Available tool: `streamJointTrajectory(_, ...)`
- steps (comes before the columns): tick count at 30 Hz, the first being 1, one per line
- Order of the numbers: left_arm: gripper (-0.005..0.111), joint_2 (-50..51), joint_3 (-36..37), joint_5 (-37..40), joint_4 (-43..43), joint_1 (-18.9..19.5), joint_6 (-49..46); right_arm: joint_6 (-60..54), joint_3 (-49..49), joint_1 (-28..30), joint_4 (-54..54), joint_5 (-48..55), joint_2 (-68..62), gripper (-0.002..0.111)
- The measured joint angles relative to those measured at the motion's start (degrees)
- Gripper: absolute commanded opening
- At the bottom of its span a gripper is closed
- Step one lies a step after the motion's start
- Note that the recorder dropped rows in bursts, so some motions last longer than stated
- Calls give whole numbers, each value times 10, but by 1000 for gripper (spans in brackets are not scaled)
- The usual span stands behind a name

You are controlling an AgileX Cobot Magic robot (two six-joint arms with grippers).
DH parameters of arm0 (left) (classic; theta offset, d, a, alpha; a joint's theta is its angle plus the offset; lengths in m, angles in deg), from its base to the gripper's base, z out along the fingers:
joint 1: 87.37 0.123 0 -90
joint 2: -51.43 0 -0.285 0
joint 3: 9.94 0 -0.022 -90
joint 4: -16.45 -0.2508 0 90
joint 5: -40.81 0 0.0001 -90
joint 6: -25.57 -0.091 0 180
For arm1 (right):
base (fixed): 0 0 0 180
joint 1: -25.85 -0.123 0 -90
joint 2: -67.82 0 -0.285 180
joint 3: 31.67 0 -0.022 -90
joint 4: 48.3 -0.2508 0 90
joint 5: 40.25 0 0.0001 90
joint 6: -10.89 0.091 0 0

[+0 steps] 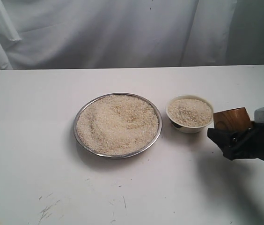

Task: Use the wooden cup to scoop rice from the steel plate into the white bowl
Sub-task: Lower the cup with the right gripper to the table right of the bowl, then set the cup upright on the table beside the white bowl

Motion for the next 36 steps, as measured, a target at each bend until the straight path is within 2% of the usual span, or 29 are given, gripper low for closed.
streamJointTrajectory(6, 0, 0, 0, 0, 0, 0, 0, 0, -1, 25, 14, -13, -16, 0)
streamJointTrajectory(13, 0, 0, 0, 0, 0, 0, 0, -38, -1, 28, 31, -28, -16, 0)
streamJointTrajectory(17, 0, 0, 0, 0, 0, 0, 0, -79, 6, 51, 44, -67, -16, 0)
streamJointTrajectory(27, 0, 0, 0, 0, 0, 0, 0, -105, 21, 119, 75, -72, -16, 0)
streamJointTrajectory(34, 0, 0, 0, 0, 0, 0, 0, 11, 21, 139, 76, -73, -16, 0)
streamJointTrajectory(36, 0, 0, 0, 0, 0, 0, 0, 9, 19, 139, 73, -73, -16, 0)
